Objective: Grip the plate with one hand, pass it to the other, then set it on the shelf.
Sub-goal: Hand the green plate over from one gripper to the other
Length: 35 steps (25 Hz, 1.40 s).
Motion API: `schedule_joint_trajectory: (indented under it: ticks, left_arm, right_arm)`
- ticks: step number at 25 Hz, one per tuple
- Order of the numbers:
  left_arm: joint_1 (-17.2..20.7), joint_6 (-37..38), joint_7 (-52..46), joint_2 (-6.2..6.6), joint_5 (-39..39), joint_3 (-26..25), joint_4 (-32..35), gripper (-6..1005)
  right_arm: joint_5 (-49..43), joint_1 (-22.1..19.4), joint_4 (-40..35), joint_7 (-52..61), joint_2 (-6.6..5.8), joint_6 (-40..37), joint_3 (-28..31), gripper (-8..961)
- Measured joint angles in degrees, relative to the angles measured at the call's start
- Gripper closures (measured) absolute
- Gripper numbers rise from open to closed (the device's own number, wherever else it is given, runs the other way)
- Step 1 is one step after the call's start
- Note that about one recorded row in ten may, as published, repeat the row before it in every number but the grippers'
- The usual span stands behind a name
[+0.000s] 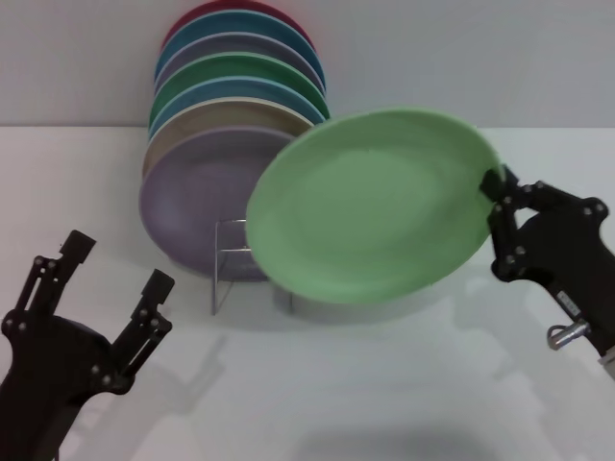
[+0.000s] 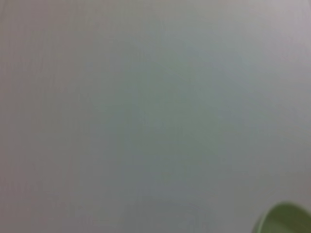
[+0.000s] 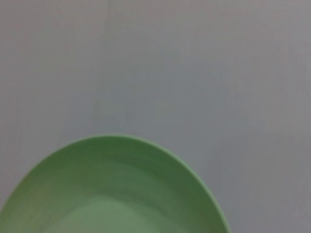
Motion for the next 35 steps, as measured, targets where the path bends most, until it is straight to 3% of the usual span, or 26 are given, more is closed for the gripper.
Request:
schedule_joint_trajectory:
  ticks: [4, 17, 29, 35]
  left_arm:
    - [-0.05, -2.43, 1.4, -0.06, 0.02, 0.31, -1.22, 156]
    - [-1.16, -8.47, 4.39, 0.26, 0.11, 3.4, -4.54, 156]
    - [-2.7, -11.86, 4.43, 0.39, 0.11, 3.77, -4.8, 157]
    - [-2.8, -17.02, 4.44, 0.64, 0.11, 3.84, -7.55, 157]
  right_arm:
    - [7.69, -2.7, -1.95, -6.21, 0.06, 0.85, -4.22, 932]
    - [32.25, -2.66, -0.48, -27.24, 0.14, -1.4, -18.51, 931]
    - [44.96, -3.85, 0.56, -39.96, -0.12, -9.35, -28.7, 931]
    - [45.61, -3.79, 0.66, -42.39, -0.2, -9.73, -29.87, 931]
